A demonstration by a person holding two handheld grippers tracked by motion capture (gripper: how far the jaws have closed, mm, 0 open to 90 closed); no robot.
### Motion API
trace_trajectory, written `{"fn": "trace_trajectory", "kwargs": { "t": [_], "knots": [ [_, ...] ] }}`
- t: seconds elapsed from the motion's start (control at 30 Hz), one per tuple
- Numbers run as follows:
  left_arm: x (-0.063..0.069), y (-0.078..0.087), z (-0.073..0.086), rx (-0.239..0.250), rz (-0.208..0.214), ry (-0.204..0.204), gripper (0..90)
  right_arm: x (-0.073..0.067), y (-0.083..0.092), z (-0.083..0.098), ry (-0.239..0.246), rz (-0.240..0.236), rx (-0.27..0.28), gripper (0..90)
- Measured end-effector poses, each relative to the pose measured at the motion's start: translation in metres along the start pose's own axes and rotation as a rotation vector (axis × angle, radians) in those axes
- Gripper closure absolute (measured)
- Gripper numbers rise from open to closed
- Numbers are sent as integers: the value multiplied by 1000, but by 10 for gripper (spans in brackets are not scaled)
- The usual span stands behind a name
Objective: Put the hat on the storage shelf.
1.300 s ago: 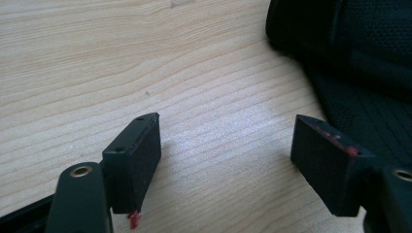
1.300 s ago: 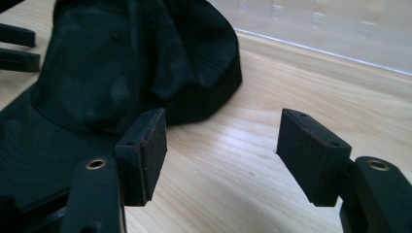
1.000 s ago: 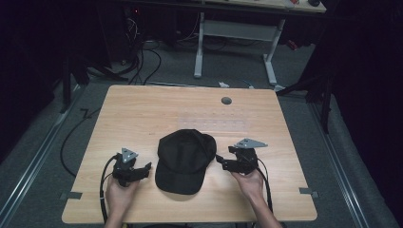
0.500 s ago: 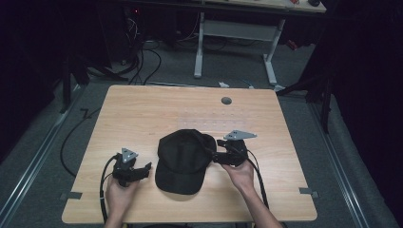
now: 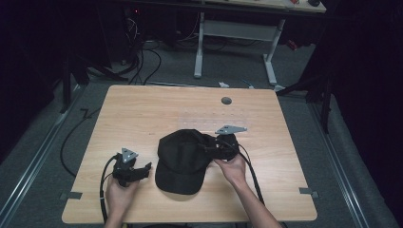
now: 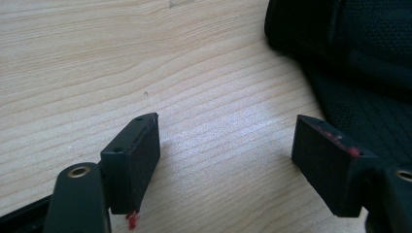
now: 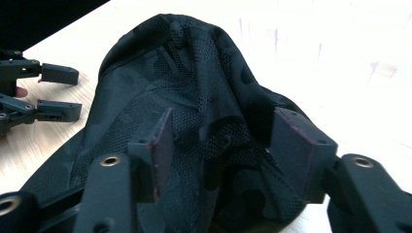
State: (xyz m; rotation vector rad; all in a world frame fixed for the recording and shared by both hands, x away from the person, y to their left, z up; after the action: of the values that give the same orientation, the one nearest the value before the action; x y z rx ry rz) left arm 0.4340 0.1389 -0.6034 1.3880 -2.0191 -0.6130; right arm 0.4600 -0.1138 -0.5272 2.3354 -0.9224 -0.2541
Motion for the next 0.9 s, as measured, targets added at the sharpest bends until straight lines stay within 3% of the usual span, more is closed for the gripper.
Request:
{"fn": "trace_trajectory", "kwargs": {
  "t": [0.3,0.53,0.7,0.9],
  "knots": [
    [0,0,0,-1,2,-1,262,3,-12,5,-37,-8,-15,547],
    [0,0,0,-1,0,-1,263,2,-17,8,-29,-30,-31,667],
    [0,0,0,-1,0,-2,262,2,-20,13,3,-31,-58,774],
    [0,0,0,-2,0,-2,263,1,-18,12,20,-33,-52,834]
  ]
}}
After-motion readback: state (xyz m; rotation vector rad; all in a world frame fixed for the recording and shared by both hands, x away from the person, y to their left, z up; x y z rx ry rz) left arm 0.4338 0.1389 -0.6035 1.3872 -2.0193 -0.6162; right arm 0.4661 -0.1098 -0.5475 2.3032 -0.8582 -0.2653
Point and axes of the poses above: each handheld gripper's, and its own axes: y roughly backward along the jaws, z roughly out of its underside, x roughly to its right, the point moved 10 cm from there along -y, roughly forward along the jaws, and after that the axes turned 15 degrees about y, right-handed, at the moved point
